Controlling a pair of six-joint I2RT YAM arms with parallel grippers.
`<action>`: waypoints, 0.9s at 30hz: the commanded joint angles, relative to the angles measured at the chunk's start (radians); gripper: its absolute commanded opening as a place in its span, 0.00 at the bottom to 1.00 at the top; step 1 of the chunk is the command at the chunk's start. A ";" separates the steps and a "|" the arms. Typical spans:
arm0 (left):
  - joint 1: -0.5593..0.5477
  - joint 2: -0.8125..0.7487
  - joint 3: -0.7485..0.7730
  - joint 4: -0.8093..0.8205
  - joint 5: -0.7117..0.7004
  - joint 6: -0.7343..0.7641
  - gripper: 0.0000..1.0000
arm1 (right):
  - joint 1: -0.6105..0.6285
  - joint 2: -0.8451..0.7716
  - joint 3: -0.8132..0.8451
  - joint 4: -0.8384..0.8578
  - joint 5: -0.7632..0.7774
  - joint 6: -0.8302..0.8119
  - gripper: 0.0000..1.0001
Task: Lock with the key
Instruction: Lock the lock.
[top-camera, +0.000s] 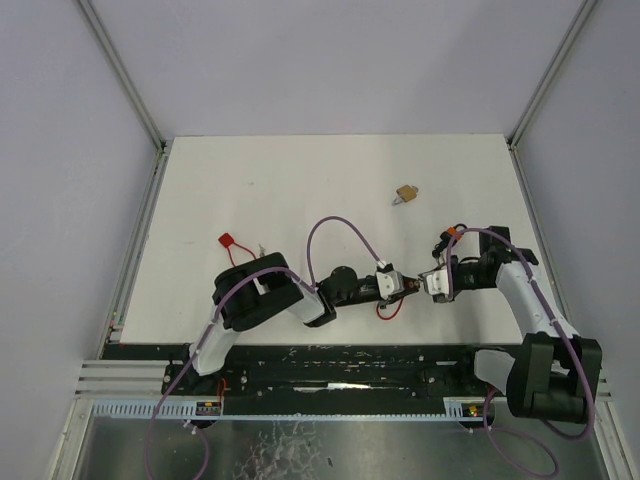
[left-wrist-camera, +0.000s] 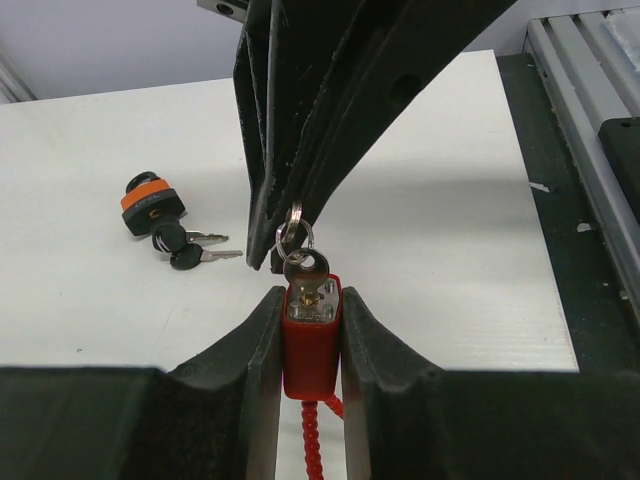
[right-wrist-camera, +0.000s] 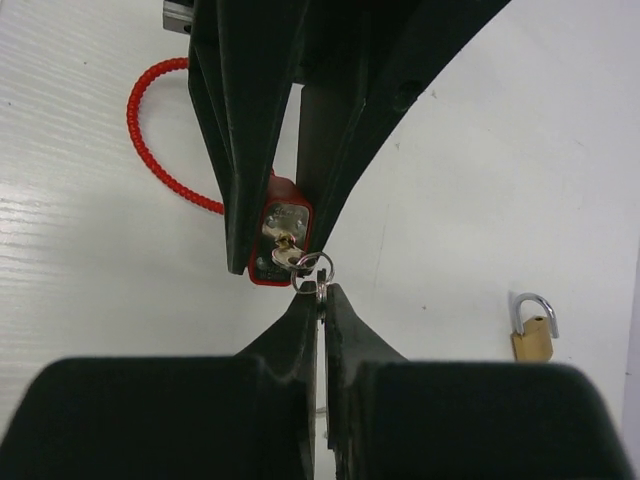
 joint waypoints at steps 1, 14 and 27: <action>0.004 -0.020 -0.001 -0.059 -0.014 0.015 0.00 | -0.007 -0.073 -0.004 -0.015 0.030 -0.104 0.00; 0.011 -0.024 0.032 -0.136 -0.004 0.046 0.00 | -0.008 -0.124 -0.052 0.024 0.163 0.000 0.07; 0.012 -0.021 0.033 -0.144 0.024 0.053 0.00 | -0.030 -0.140 -0.047 0.015 0.120 0.030 0.36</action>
